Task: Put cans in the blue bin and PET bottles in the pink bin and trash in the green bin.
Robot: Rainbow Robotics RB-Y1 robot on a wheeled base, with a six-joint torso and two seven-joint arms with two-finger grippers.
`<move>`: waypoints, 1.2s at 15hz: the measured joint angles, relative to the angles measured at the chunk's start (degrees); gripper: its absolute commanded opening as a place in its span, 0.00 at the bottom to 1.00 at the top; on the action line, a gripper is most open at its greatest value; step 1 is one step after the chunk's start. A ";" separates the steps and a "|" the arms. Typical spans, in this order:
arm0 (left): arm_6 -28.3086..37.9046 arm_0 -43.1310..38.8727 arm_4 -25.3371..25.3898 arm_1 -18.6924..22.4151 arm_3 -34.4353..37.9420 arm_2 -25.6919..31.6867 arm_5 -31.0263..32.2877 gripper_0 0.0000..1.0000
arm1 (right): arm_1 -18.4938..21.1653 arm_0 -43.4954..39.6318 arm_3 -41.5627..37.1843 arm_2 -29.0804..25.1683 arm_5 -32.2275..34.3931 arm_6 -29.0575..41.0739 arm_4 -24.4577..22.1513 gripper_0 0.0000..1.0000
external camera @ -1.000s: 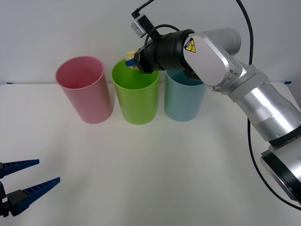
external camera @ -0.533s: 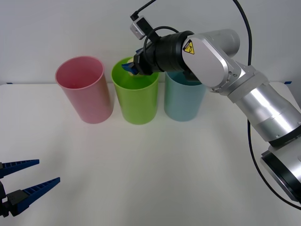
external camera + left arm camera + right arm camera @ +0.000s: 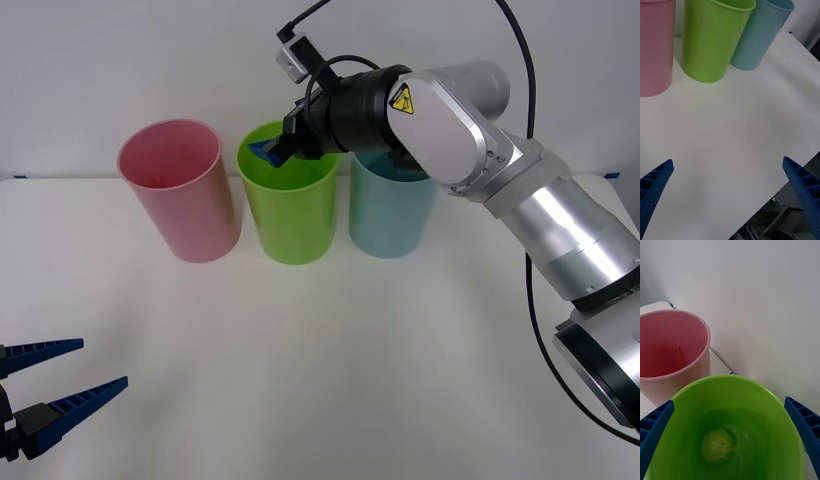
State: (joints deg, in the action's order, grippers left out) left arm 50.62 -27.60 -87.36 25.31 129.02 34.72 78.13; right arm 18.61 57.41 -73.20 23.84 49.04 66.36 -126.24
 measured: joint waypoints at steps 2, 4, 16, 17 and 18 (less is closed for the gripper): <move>0.00 0.00 0.00 0.00 0.00 0.00 0.00 1.00 | -0.03 0.00 -0.70 -1.58 0.00 -0.50 1.24 1.00; 0.00 0.00 0.00 0.00 0.00 0.00 0.00 1.00 | 0.64 -0.08 -2.21 -3.38 0.00 -0.71 2.66 1.00; 0.00 0.00 0.00 0.00 0.00 0.00 0.00 1.00 | 8.64 -27.82 -40.75 -29.27 17.35 -4.64 15.52 1.00; 0.00 0.00 0.00 0.00 0.00 0.00 0.00 1.00 | 8.91 -31.90 -43.56 -31.40 17.55 -7.16 17.19 1.00; 0.00 0.00 0.00 0.00 0.00 0.00 0.00 1.00 | 9.25 -36.73 -46.13 -33.62 17.59 -10.22 19.66 1.00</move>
State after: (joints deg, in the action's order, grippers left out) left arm 50.63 -27.60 -87.36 25.31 129.02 34.72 78.13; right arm 27.87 20.67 -119.33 -9.78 66.63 56.15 -106.58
